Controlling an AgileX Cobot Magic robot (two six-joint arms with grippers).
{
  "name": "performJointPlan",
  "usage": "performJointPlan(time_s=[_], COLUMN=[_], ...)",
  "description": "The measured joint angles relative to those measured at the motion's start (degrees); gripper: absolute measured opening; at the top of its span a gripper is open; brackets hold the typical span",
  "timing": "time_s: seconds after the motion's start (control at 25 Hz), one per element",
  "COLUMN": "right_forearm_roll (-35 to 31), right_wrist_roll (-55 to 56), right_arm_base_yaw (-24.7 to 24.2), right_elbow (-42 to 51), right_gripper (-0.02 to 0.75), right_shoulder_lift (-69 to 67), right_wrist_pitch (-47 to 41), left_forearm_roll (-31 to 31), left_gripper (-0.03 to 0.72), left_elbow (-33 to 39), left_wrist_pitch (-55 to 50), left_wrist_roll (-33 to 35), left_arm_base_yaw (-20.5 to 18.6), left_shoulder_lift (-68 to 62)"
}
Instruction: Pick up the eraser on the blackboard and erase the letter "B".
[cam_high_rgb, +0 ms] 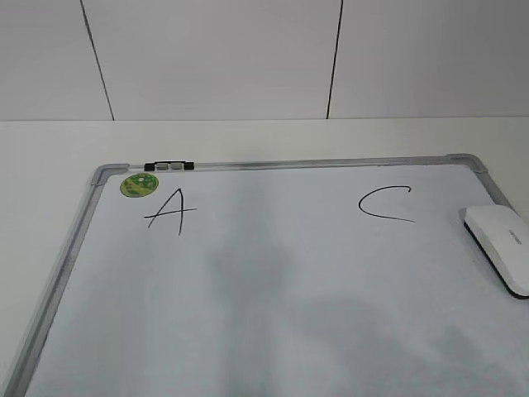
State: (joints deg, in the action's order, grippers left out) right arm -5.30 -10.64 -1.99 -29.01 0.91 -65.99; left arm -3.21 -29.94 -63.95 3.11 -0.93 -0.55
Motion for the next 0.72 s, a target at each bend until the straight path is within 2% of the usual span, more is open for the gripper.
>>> performJointPlan(time_s=[0.72], right_forearm_roll=[0.0], right_wrist_roll=[0.0], right_arm_base_yaw=[0.0], right_elbow=[0.0], right_gripper=[0.584], right_shoulder_lift=[0.0], right_wrist_pitch=[0.0], left_forearm_roll=[0.0], left_gripper=[0.242], left_elbow=[0.0], left_wrist_pitch=[0.0], left_wrist_roll=[0.0], left_arm_base_yaw=[0.0], left_shoulder_lift=[0.0])
